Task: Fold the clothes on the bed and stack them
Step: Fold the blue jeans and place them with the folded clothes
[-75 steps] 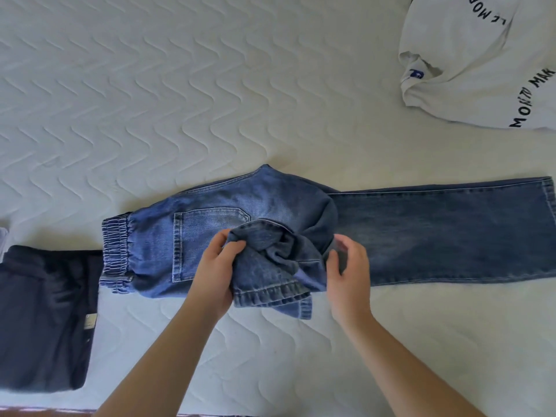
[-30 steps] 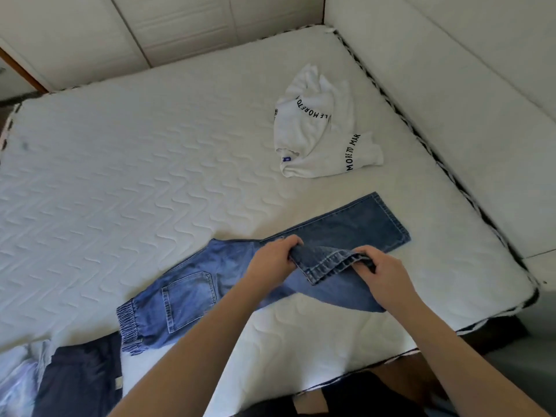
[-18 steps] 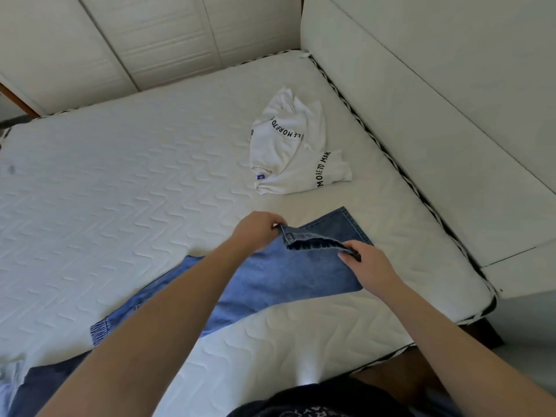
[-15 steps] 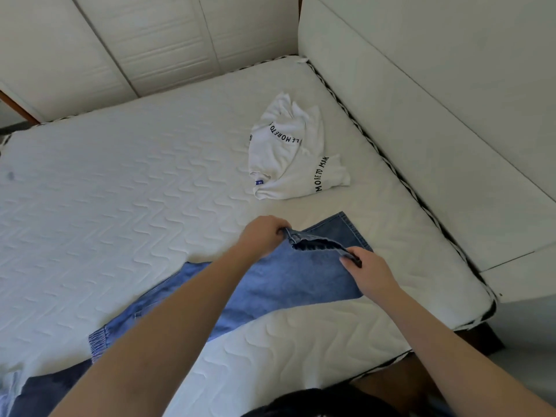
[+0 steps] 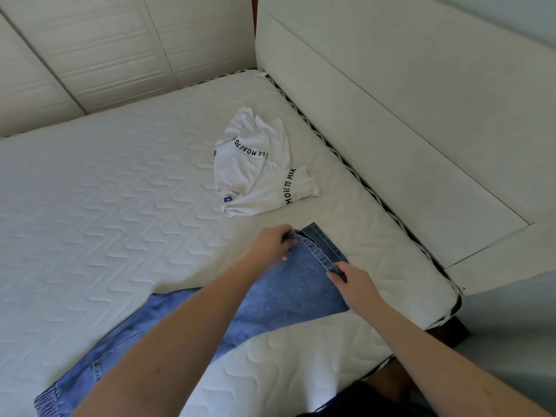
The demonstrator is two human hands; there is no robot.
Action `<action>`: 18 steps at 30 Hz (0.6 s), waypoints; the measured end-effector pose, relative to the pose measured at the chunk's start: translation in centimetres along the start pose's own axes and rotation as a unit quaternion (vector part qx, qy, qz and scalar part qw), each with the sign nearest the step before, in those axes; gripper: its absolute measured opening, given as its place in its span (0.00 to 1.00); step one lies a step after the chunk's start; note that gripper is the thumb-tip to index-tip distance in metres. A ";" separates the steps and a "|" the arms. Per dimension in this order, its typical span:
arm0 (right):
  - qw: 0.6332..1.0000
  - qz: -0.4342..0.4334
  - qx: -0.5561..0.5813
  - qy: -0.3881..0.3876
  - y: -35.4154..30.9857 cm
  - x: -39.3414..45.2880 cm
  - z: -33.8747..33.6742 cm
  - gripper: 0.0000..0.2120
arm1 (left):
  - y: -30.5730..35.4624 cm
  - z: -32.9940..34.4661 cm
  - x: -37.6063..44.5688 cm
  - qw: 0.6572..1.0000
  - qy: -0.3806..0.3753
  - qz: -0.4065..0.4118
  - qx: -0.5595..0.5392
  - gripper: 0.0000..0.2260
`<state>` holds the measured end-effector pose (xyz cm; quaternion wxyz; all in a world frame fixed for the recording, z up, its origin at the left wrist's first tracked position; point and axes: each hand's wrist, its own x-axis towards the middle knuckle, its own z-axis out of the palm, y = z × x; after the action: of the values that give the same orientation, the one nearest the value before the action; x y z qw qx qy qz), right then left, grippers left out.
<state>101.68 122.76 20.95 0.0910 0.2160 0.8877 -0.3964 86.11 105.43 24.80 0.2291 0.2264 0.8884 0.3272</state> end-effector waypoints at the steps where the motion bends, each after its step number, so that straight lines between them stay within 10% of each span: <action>1: 1.000 0.012 0.001 -0.007 0.4 0.4 -0.1 0.06 | 0.0 0.5 0.9 1.000 -0.009 -0.001 -0.004 0.14; 11: 0.990 0.049 -0.015 -0.134 8.0 7.6 -2.1 0.18 | -0.4 7.2 10.9 0.998 -0.002 -0.055 -0.014 0.08; 18: 0.977 0.124 0.001 -0.172 13.4 15.2 -0.6 0.09 | -3.1 12.2 19.3 0.989 0.023 -0.141 -0.023 0.05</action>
<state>94.24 135.85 7.35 0.2909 0.2527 0.8248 -0.4138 76.86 119.81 9.38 0.2578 0.0857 0.9086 0.3172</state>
